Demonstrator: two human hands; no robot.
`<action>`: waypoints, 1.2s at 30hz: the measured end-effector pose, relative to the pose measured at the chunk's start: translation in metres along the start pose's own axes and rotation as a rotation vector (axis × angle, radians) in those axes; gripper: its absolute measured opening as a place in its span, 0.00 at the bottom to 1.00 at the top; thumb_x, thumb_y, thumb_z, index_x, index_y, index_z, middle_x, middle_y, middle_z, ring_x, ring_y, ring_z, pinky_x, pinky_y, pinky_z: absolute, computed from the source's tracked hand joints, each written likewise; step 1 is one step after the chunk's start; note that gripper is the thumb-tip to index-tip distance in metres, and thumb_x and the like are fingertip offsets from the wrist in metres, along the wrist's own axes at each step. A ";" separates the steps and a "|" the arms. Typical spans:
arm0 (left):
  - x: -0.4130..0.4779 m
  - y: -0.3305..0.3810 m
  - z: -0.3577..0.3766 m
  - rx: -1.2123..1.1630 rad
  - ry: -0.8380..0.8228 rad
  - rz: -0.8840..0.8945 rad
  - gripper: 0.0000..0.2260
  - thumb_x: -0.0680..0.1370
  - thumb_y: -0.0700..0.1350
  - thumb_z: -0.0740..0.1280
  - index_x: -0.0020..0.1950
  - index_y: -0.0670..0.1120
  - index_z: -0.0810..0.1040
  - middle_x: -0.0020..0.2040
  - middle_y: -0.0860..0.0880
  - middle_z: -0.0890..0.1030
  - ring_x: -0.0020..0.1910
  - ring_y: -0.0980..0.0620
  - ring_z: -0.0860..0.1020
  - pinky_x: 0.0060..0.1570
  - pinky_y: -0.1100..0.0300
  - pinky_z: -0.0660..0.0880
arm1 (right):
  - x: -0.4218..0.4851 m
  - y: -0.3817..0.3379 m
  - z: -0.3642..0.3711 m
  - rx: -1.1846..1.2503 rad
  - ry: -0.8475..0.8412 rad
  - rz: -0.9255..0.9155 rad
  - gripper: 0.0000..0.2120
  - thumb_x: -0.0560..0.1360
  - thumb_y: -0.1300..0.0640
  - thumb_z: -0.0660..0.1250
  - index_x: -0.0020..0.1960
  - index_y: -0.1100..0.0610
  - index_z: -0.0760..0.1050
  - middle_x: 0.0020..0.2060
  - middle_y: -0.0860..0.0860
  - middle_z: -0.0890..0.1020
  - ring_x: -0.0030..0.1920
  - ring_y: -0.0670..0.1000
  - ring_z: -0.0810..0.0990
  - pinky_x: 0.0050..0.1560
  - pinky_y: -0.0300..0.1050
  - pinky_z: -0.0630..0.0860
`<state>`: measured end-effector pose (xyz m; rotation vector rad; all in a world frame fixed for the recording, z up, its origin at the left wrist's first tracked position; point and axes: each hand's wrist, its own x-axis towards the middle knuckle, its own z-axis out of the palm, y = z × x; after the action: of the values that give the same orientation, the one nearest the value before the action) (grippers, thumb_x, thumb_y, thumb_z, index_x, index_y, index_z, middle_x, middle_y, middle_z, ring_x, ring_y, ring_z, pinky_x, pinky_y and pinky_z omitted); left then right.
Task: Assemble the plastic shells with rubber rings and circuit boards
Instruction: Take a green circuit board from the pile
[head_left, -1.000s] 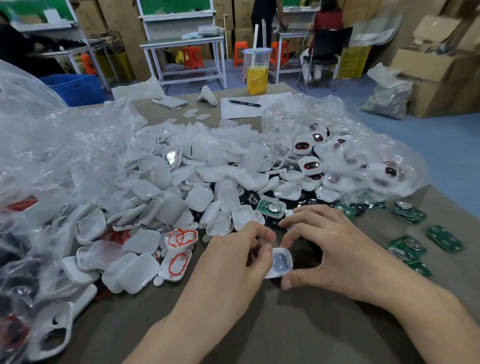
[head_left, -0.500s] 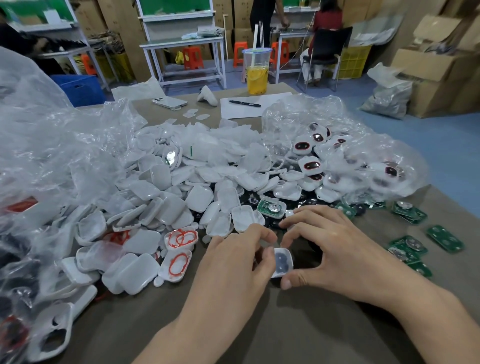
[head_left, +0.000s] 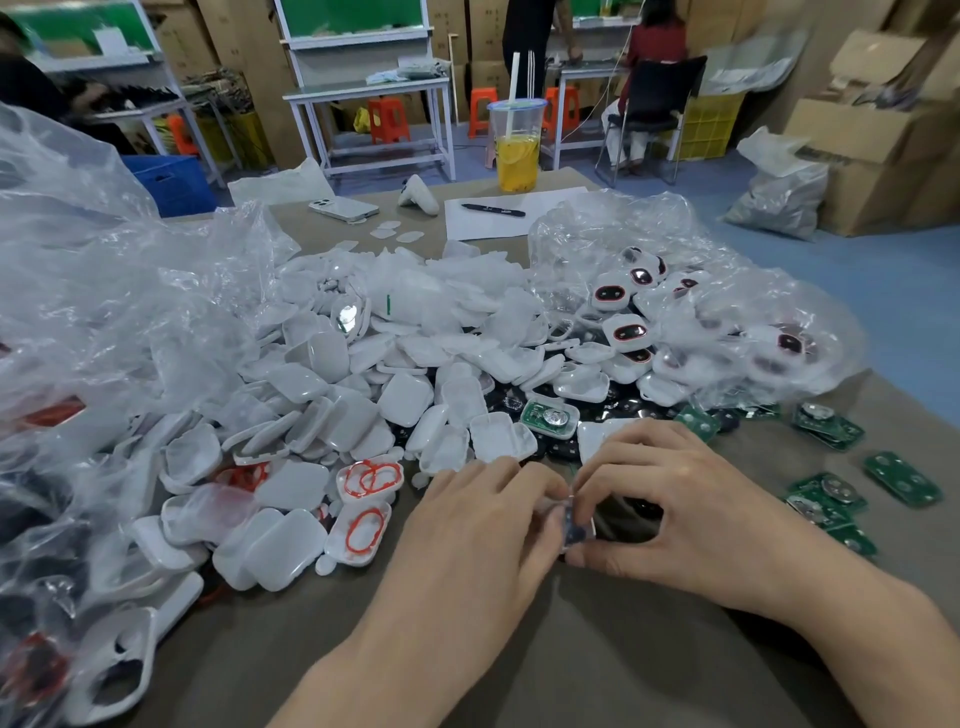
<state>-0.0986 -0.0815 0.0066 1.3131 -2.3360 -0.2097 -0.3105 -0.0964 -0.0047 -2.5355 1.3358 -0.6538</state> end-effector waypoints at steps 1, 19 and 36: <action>-0.001 -0.003 -0.003 0.011 0.007 0.016 0.08 0.80 0.56 0.59 0.53 0.58 0.77 0.48 0.59 0.74 0.45 0.57 0.74 0.47 0.61 0.70 | 0.000 0.000 0.000 -0.002 -0.004 0.006 0.12 0.71 0.31 0.68 0.45 0.37 0.75 0.48 0.31 0.78 0.59 0.39 0.71 0.65 0.48 0.67; -0.011 -0.032 -0.012 0.050 -0.047 0.279 0.05 0.80 0.50 0.65 0.52 0.55 0.81 0.56 0.63 0.79 0.58 0.58 0.74 0.59 0.64 0.69 | -0.001 -0.002 0.000 -0.004 0.003 0.030 0.12 0.71 0.32 0.67 0.45 0.38 0.75 0.49 0.31 0.78 0.61 0.40 0.70 0.66 0.45 0.65; -0.011 -0.043 -0.012 0.038 -0.040 0.137 0.10 0.82 0.58 0.59 0.56 0.57 0.78 0.57 0.61 0.73 0.58 0.58 0.72 0.59 0.63 0.65 | 0.005 0.005 -0.005 -0.057 0.271 0.254 0.16 0.78 0.39 0.57 0.56 0.43 0.79 0.54 0.36 0.78 0.60 0.42 0.70 0.65 0.44 0.66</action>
<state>-0.0548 -0.0945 -0.0008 1.1701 -2.4639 -0.1500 -0.3142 -0.1032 -0.0008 -2.3237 1.7517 -0.9409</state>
